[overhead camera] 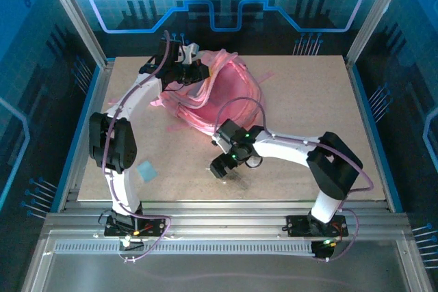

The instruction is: Pack the student bag

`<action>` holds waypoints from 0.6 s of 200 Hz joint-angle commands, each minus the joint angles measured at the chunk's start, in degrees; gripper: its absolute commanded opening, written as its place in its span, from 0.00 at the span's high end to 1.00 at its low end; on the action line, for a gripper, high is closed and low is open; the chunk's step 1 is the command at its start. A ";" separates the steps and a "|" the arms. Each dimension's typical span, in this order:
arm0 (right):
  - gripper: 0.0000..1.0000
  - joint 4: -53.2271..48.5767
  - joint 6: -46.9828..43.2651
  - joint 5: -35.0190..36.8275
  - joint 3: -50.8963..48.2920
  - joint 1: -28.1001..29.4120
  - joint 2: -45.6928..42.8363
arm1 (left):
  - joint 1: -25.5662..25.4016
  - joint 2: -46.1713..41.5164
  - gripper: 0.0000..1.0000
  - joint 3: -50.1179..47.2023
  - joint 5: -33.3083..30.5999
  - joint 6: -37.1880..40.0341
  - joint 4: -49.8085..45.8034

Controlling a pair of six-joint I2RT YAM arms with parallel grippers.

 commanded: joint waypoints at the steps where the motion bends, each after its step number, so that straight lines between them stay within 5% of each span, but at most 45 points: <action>1: 0.00 -1.84 0.89 6.67 3.10 2.22 3.77 | 1.75 -3.66 1.00 -0.16 0.18 -1.19 2.48; 64: 0.02 -5.24 2.97 15.43 7.86 6.49 13.37 | 2.02 -3.84 1.00 -0.20 0.30 -1.00 2.22; 120: 0.50 -4.40 4.63 14.85 6.54 5.74 13.40 | 2.28 -4.22 1.00 -0.47 0.35 -0.95 2.42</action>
